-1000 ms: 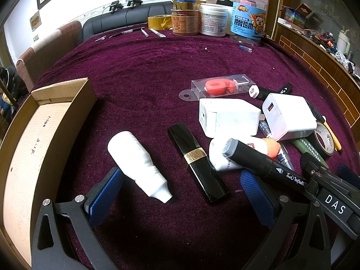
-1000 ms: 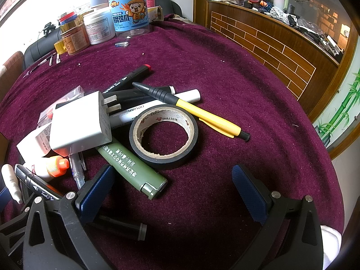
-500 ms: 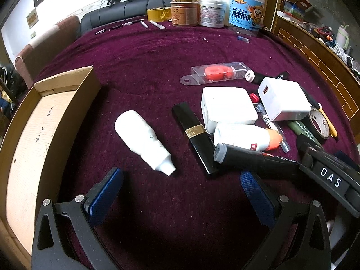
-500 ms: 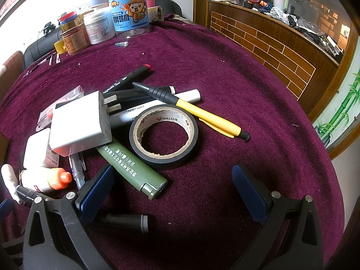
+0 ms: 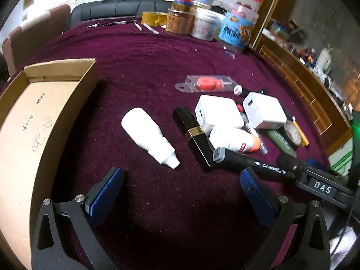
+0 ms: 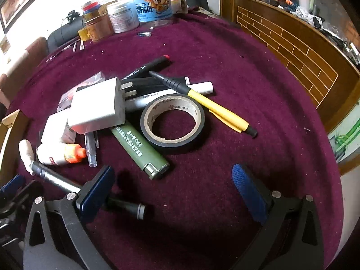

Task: Organize rigid objects
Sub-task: 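Move the left tool to the white spray bottle and close on it, then lift the white bottle with the left tool while the right tool grasps a black marker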

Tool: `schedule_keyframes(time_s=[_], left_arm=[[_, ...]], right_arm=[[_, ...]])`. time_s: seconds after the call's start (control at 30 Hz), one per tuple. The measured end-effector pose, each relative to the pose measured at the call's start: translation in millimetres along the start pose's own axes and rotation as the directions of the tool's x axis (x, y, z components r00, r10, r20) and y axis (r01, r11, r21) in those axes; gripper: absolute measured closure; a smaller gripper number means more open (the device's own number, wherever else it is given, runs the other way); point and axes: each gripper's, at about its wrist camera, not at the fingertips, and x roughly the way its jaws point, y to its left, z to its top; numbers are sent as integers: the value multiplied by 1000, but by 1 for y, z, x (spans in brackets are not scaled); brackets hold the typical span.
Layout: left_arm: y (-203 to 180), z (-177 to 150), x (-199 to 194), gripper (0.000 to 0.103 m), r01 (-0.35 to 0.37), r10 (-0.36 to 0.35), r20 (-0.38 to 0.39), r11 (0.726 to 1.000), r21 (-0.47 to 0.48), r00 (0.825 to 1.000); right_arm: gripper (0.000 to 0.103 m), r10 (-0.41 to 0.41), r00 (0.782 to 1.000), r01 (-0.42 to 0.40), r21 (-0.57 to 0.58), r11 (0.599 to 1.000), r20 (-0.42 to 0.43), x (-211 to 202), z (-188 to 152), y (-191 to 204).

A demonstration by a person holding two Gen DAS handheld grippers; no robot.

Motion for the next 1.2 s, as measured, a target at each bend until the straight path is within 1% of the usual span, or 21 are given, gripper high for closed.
schedule_keyframes(time_s=[0.1, 0.17, 0.2, 0.23, 0.27, 0.3, 0.33, 0.4, 0.47, 0.5, 0.53, 0.6, 0.63, 0.67, 0.7, 0.77, 0.87, 0.97, 1.03, 1.07, 1.2], left_arm=[[7, 0, -4, 2, 52, -52, 16, 998, -27, 999], [14, 2, -6, 3, 101, -101, 1, 994, -35, 995], [16, 3, -8, 9, 111, -111, -14, 993, -39, 994], [20, 4, -11, 13, 103, -104, -33, 994, -37, 994], [22, 4, -13, 22, 94, -95, -43, 995, -35, 995], [26, 5, -17, 27, 81, -82, -55, 996, -36, 995], [29, 6, -20, 28, 74, -76, -59, 997, -40, 995], [36, 9, -24, 39, 67, -71, -63, 996, -60, 995], [38, 12, -21, 43, 63, -69, -78, 995, -77, 995], [36, 14, -17, 50, 54, -61, -88, 995, -80, 994], [34, 17, -11, 55, 44, -51, -102, 996, -74, 993], [30, 23, 0, 72, 32, -40, -126, 998, -60, 991], [27, 27, 6, 75, 18, -25, -132, 999, -48, 991], [24, 31, 9, 81, 4, -9, -125, 999, -33, 992], [22, 35, 14, 88, 8, -12, -134, 999, -31, 991], [23, 37, 15, 88, 6, -11, -140, 999, -39, 990], [19, 32, 9, 88, -13, 13, -134, 1000, -2, 991], [18, 38, -3, 88, -11, 11, -97, 1000, 2, 995], [18, 45, -5, 80, -20, 20, -72, 1000, -1, 997], [17, 50, -2, 70, -32, 32, -73, 999, 3, 997], [10, 60, 21, 69, -79, 84, -100, 995, 55, 991]], right_arm=[[0, 29, 999, -30, 26, 999, 16, -3, 0, -7], [0, 57, 998, -58, 47, 997, 29, -7, -2, -13], [0, 62, 998, -64, 51, 997, 31, -8, 0, -14], [0, 65, 997, -67, 52, 996, 33, -8, 0, -14], [0, 65, 997, -67, 51, 996, 33, -9, 0, -14], [0, 62, 998, -64, 49, 997, 33, -8, 0, -13], [0, 61, 998, -62, 47, 997, 33, -9, 0, -12], [0, 58, 998, -60, 45, 997, 33, -8, 0, -12], [0, 60, 998, -61, 46, 997, 33, -8, 0, -12], [0, 60, 998, -61, 46, 997, 33, -8, 0, -12], [0, 60, 998, -62, 46, 997, 33, -9, 0, -12], [0, 66, 997, -68, 49, 996, 35, -9, -1, -13], [0, 70, 997, -71, 51, 996, 36, -9, 0, -14], [0, 73, 997, -75, 53, 996, 37, -10, -1, -14], [0, 77, 996, -79, 55, 995, 38, -10, 0, -15], [0, 80, 996, -82, 56, 995, 38, -11, -1, -16], [0, 77, 996, -79, 54, 995, 37, -11, -1, -15], [0, 74, 997, -76, 52, 996, 36, -10, -1, -14], [0, 70, 997, -71, 49, 996, 34, -10, -1, -13], [0, 69, 997, -71, 49, 996, 34, -10, -1, -13], [0, 69, 997, -71, 49, 996, 34, -11, -1, -14]])
